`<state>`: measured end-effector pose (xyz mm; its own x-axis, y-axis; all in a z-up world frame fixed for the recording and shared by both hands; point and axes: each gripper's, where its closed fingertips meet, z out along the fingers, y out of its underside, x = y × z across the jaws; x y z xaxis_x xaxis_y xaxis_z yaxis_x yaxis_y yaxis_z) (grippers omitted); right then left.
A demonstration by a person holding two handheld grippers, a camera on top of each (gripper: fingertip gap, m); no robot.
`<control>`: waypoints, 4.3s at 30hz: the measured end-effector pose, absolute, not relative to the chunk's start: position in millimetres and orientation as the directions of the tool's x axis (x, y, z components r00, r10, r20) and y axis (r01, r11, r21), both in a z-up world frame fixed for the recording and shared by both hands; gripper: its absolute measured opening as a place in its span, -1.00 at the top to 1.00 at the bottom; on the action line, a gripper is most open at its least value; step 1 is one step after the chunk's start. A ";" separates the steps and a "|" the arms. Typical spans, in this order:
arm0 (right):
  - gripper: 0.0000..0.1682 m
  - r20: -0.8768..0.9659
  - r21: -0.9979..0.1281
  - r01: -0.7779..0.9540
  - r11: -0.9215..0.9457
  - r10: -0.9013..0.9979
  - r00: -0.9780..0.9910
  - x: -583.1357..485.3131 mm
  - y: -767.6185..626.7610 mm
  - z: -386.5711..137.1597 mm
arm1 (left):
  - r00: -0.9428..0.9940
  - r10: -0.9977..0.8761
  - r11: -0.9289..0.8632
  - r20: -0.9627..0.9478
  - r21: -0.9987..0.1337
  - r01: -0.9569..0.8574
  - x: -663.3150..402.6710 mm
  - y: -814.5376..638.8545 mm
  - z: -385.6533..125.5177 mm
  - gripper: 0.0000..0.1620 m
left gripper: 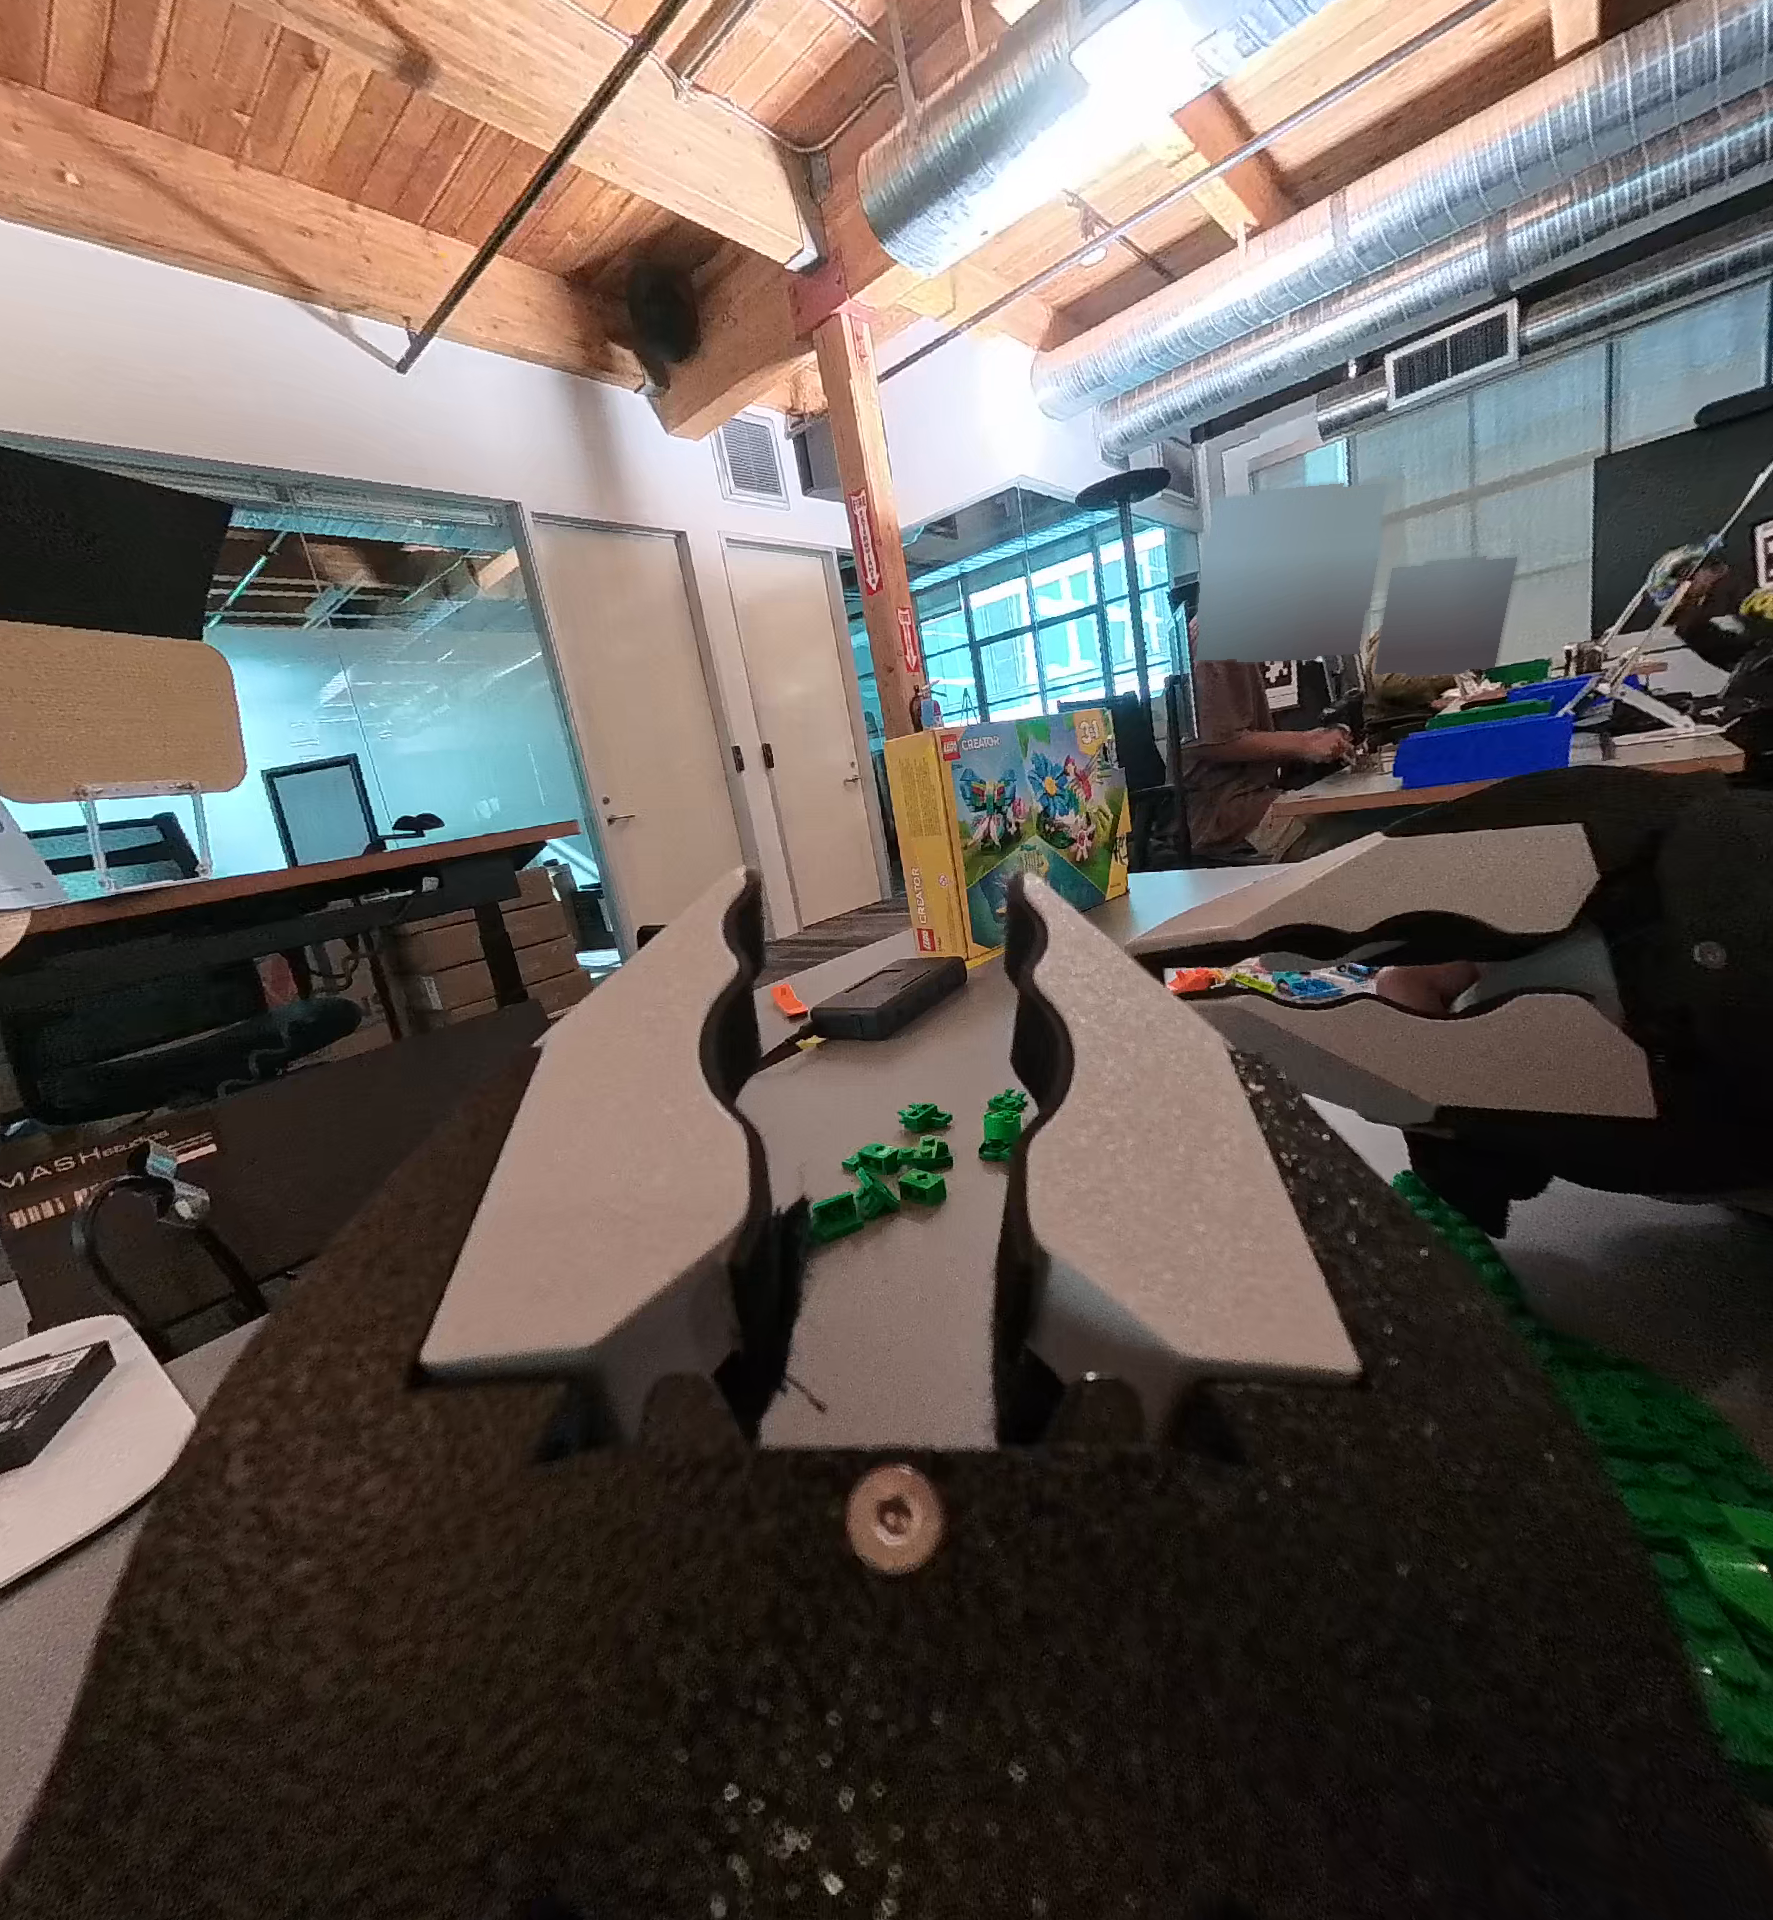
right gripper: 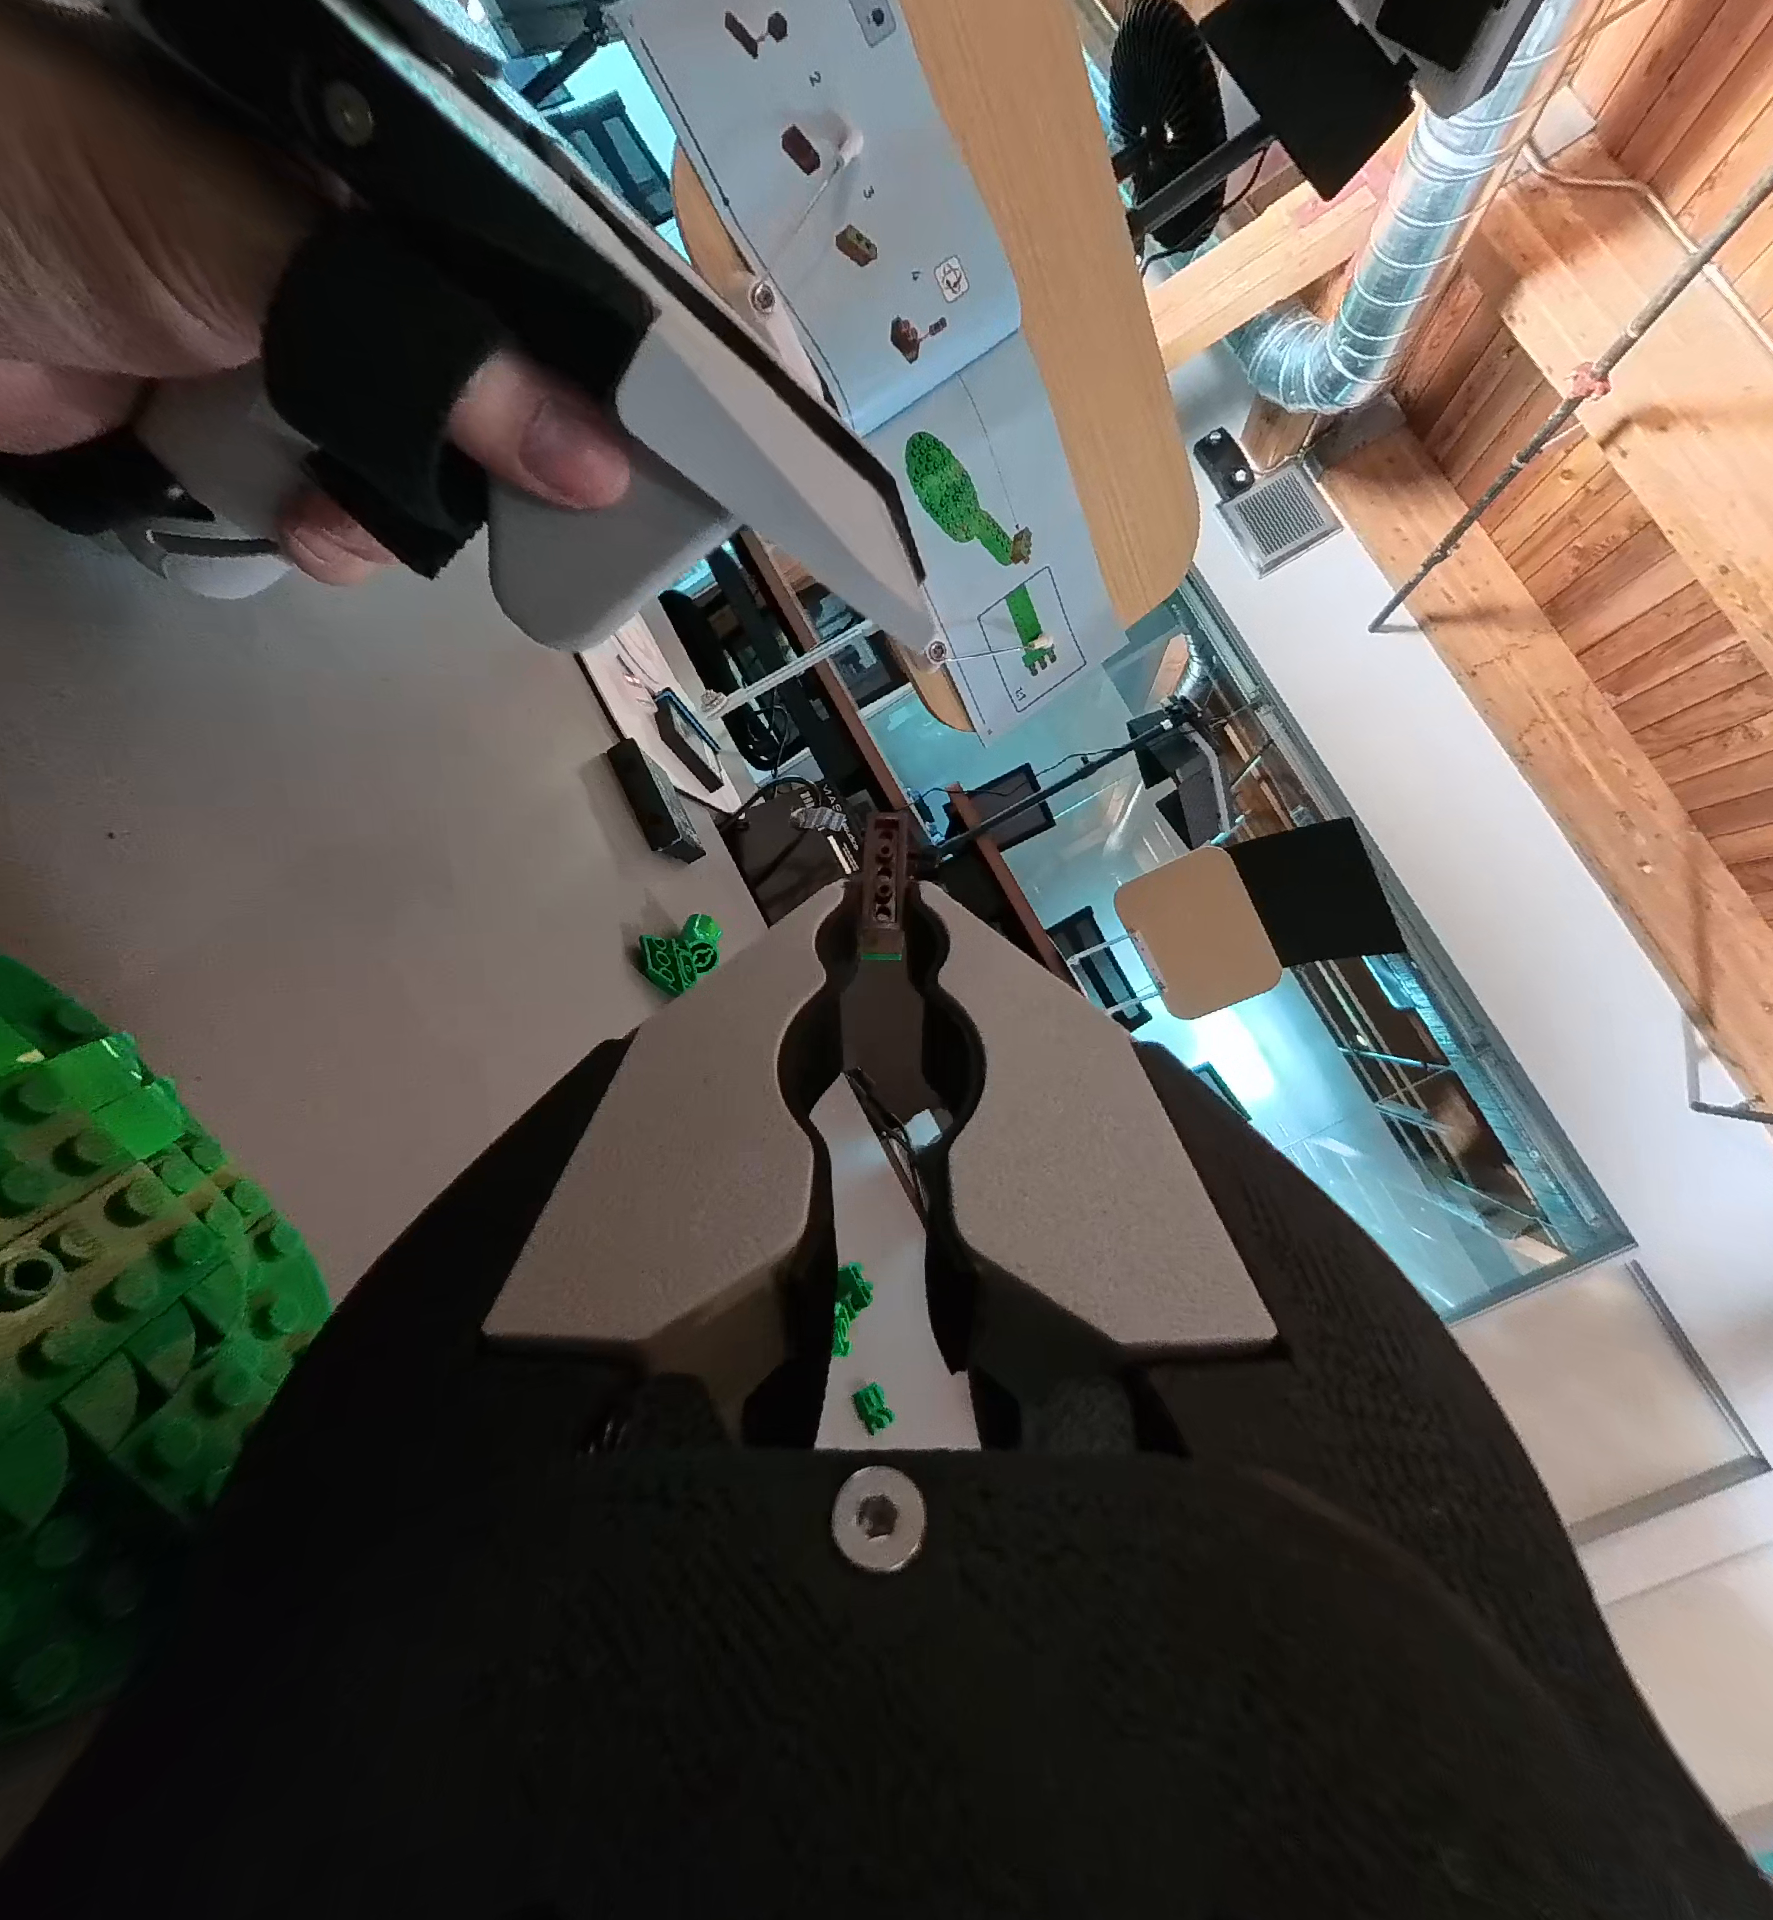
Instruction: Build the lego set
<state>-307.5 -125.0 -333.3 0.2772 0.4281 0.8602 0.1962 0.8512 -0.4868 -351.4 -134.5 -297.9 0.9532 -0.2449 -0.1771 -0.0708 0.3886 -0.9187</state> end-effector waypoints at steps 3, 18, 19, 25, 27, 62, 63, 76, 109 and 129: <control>0.93 0.861 -0.485 0.195 0.853 0.426 0.279 -307.3 -125.5 -332.6 | 0.951 -0.247 0.389 -0.183 -0.918 -0.075 -349.8 -134.6 -298.2 0.45; 0.93 0.853 -0.496 0.188 0.848 0.435 0.288 -306.8 -125.3 -330.8 | 0.952 -0.254 0.391 -0.168 -0.918 -0.057 -351.2 -135.1 -297.3 0.46; 0.93 0.852 -0.497 0.188 0.847 0.436 0.289 -306.8 -125.2 -330.7 | 0.952 -0.255 0.391 -0.167 -0.919 -0.057 -351.2 -135.1 -297.2 0.46; 0.93 0.850 -0.499 0.188 0.846 0.435 0.297 -306.2 -124.6 -329.3 | 0.952 -0.255 0.392 -0.167 -0.918 -0.056 -351.3 -135.3 -297.1 0.46; 0.93 0.850 -0.498 0.190 0.846 0.432 0.301 -305.8 -124.2 -328.5 | 0.953 -0.254 0.394 -0.166 -0.918 -0.055 -351.4 -135.5 -296.8 0.46; 0.92 0.776 -0.596 -0.021 0.803 0.582 0.244 -302.4 -154.9 -314.4 | 0.662 -0.741 0.093 0.112 -0.959 0.267 -292.4 -143.9 -311.1 0.80; 0.92 0.786 -0.582 -0.017 0.813 0.568 0.245 -301.4 -154.8 -314.2 | 0.689 -0.721 0.132 0.074 -0.962 0.241 -293.2 -143.9 -310.1 0.81; 0.63 0.084 -0.995 -0.058 0.077 0.988 -0.129 -301.3 -146.0 -322.8 | 0.698 -0.023 0.417 -0.716 -0.641 -0.644 -324.1 -142.1 -305.0 0.80; 0.72 0.038 -0.982 0.164 0.093 0.950 -0.309 -234.3 -115.6 -355.8 | 0.546 -0.754 0.175 -0.365 -0.913 -0.368 -234.4 -178.5 -363.9 0.20; 0.73 0.040 -0.997 0.048 0.058 0.950 -0.309 -222.1 -104.9 -341.4 | 0.776 -0.621 -0.428 -0.111 -0.781 -0.454 -199.2 -115.9 -426.9 0.32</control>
